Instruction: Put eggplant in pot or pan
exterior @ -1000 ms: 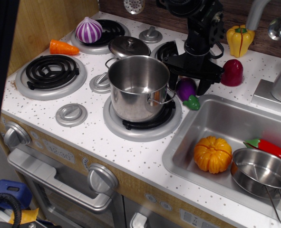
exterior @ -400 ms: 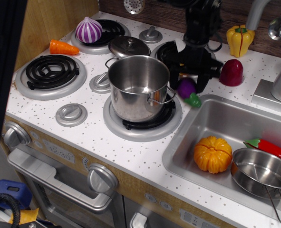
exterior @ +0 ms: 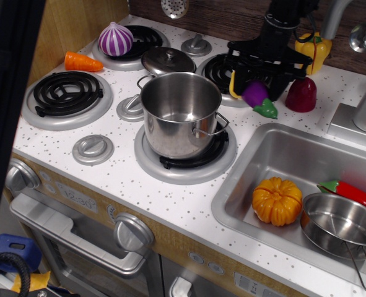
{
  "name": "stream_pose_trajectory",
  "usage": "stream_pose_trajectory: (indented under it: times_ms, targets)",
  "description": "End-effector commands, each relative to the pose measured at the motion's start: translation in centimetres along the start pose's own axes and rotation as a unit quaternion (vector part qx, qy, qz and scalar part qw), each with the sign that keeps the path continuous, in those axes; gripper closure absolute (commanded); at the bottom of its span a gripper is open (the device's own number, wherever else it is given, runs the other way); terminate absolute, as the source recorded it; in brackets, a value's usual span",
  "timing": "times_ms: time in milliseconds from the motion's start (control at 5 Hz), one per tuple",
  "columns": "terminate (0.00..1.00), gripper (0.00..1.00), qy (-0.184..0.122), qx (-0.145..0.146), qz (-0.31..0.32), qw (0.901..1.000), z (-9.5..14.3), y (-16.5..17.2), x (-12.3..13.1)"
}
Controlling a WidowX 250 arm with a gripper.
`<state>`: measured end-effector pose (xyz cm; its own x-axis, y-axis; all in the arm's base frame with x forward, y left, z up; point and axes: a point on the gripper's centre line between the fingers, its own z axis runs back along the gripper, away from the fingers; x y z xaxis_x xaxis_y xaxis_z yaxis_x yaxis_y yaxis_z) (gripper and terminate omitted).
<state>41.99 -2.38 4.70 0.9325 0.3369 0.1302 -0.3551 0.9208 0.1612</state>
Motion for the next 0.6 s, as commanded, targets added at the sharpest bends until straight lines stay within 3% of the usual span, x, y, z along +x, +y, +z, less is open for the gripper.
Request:
stream_pose_trajectory:
  times_ms: [0,400]
  targets:
    - [0.00,1.00,-0.060,0.008,0.004,0.9982,5.1,3.2,0.2]
    - [0.00,1.00,-0.082,0.043,0.015,0.9956,6.6,6.2,-1.6]
